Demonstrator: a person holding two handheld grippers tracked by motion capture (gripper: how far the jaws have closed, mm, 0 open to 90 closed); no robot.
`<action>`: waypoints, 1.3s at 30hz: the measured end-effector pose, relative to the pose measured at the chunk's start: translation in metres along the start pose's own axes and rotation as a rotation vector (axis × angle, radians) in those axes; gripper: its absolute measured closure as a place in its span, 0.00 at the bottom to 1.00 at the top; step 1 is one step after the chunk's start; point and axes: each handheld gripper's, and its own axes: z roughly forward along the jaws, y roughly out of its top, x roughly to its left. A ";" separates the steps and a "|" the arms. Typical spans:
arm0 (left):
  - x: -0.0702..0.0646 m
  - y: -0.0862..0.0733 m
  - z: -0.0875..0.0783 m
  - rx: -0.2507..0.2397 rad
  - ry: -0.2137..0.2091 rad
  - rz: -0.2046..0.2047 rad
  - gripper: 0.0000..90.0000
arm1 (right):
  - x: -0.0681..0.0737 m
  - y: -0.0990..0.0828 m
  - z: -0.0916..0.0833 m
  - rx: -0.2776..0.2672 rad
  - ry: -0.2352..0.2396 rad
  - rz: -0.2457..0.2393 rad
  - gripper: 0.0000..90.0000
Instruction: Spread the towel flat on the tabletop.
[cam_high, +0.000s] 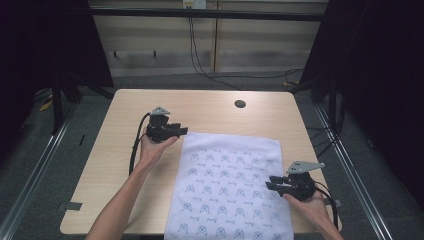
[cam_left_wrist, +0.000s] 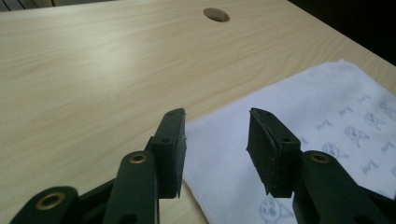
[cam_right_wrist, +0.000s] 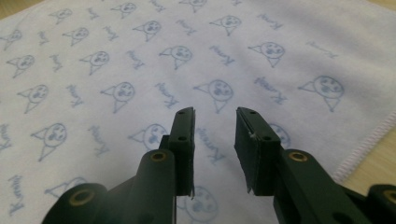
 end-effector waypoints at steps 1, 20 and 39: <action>-0.002 -0.005 -0.002 0.011 -0.035 0.013 0.68 | -0.002 0.000 0.000 0.002 -0.005 0.001 0.76; -0.049 -0.088 -0.025 0.202 -0.152 0.175 0.70 | -0.029 0.007 0.027 0.057 -0.065 0.053 0.74; -0.023 -0.076 -0.014 0.195 -0.130 0.157 0.92 | -0.041 0.036 0.058 0.062 -0.076 0.035 0.69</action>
